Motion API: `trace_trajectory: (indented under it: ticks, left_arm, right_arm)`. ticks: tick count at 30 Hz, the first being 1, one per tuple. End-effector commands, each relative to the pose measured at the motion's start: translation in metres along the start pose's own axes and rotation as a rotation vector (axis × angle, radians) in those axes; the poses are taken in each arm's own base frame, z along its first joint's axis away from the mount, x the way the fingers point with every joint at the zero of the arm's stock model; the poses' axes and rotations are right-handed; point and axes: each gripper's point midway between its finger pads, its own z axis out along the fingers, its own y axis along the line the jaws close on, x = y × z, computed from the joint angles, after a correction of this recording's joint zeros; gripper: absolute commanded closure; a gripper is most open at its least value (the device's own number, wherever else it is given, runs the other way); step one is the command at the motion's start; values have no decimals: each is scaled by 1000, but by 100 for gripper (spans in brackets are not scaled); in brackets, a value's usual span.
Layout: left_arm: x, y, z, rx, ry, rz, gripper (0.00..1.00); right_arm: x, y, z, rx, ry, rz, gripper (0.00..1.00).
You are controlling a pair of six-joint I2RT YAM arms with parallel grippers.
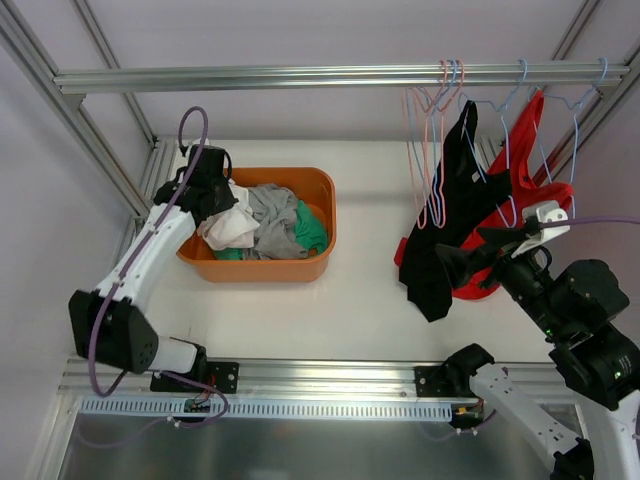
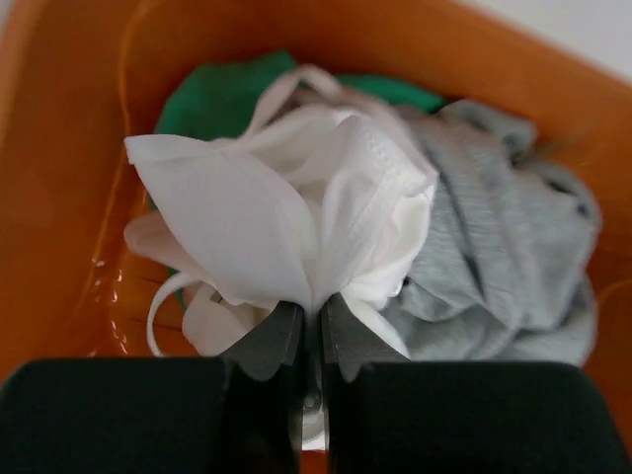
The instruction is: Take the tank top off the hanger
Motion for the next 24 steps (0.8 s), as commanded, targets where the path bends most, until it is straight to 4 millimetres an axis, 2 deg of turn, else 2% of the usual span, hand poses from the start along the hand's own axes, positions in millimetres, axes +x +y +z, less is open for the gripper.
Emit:
trace_trajectory:
  ticks: [1,4,5,6,7,8,9,10,11,12,13,14,15,16,17,18,20,21,23,24]
  left_arm:
    - [45,-1,33,8,188,-84,100]
    - [56,14,34,-60,185,-123,100]
    - [53,18,31,-75,162,-131,93]
    - [43,21,18,-76,119,-145,82]
    - [33,27,10,-101,78,-148,61]
    - [25,30,1,-108,50,-155,27]
    - [14,34,-19,-96,10,-156,18]
    - [-4,30,-36,-69,-42,-164,8]
    - [-14,29,-50,-45,-68,-162,1]
    - [-26,28,-72,-7,-113,-149,1]
    - [-39,25,-93,29,-148,-142,1]
    - [-44,23,-107,66,-164,-129,1]
    - [-52,25,-131,104,-216,-111,1]
    - [-56,24,-147,139,-242,-100,1]
    - [-54,19,-158,197,-247,-81,1]
    - [-54,20,-179,249,-288,-59,1]
    - [-39,11,-191,349,-272,-13,1]
    - [-33,13,-202,384,-290,23,1]
    - [-11,15,-192,401,-248,69,1]
    - [-4,22,-192,393,-255,82,1]
  right_arm:
    - [-13,8,12,-41,-33,-1,0]
    - [-14,4,17,-17,-21,-2,0]
    - [-15,-2,18,23,-18,-2,0]
    - [-14,-12,23,78,2,-3,1]
    - [-9,-17,23,109,38,-5,1]
    - [-20,-19,21,126,28,-11,0]
    - [-14,-28,26,179,79,-19,0]
    - [-16,-31,27,201,94,-28,1]
    - [-29,-34,24,219,81,-35,0]
    - [-32,-44,25,277,96,-60,1]
    - [-27,-50,33,310,158,-84,1]
    - [-40,-54,32,337,143,-96,1]
    - [-43,-65,31,389,159,-119,1]
    - [-43,-72,39,416,182,-129,1]
    - [-52,-75,38,432,168,-127,0]
    - [-54,-83,38,453,176,-123,1]
    - [-57,-91,41,471,185,-126,3]
    - [-65,-96,40,481,170,-121,6]
    - [-68,-102,49,481,188,-143,10]
    - [-71,-109,53,499,190,-144,16]
